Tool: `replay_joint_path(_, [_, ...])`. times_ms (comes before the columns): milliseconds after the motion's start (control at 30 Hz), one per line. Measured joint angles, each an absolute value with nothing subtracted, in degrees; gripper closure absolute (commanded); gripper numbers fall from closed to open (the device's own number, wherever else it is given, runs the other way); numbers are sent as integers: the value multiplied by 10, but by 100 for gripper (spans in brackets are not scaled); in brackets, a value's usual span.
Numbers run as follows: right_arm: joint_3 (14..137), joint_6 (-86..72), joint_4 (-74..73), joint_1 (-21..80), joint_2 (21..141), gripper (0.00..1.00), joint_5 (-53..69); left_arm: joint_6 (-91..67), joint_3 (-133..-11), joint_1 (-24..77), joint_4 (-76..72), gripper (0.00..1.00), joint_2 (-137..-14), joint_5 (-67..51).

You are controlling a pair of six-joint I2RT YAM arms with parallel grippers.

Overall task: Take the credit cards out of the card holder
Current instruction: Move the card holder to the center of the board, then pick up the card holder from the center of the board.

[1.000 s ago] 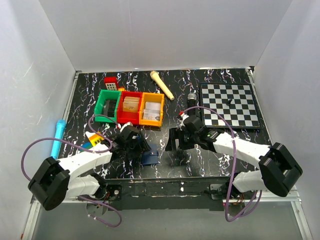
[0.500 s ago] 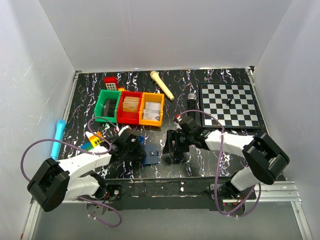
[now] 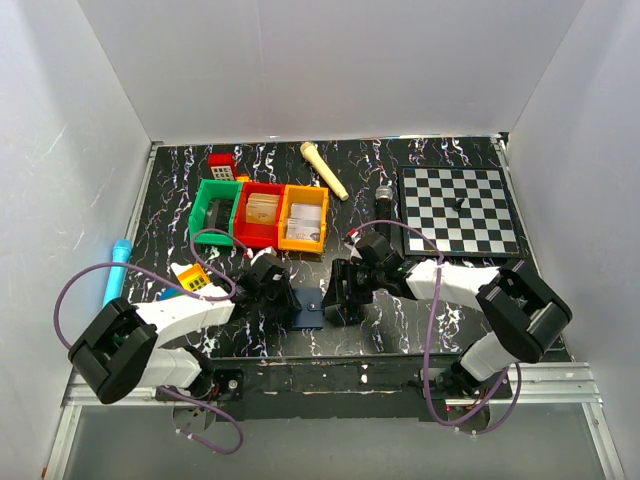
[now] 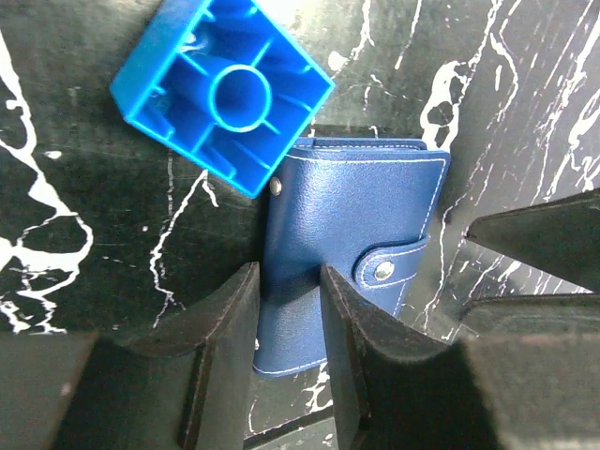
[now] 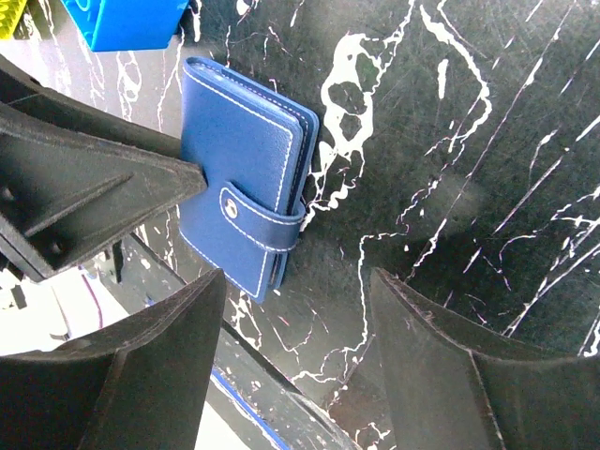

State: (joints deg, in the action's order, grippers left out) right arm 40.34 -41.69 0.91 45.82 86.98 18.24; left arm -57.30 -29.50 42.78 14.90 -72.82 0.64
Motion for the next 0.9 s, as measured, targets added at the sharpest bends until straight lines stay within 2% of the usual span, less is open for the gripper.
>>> replay_joint_path(133, [403,-422,15,458,879,29,184,-580,-295,439,130,67,-736,3])
replay_joint_path(300, [403,-434,16,458,879,28,182,-591,-293,445,122,49,-732,2])
replay_joint_path(400, [403,-439,16,458,879,28,181,-596,-285,445,128,44,-703,8])
replay_joint_path(533, [402,-449,18,458,879,28,182,-601,-276,445,147,48,-645,23])
replay_joint_path(633, [397,-456,26,458,879,29,182,-603,-275,445,155,57,-624,34])
replay_joint_path(900, [384,-486,60,458,890,30,192,-608,-267,445,157,64,-684,36])
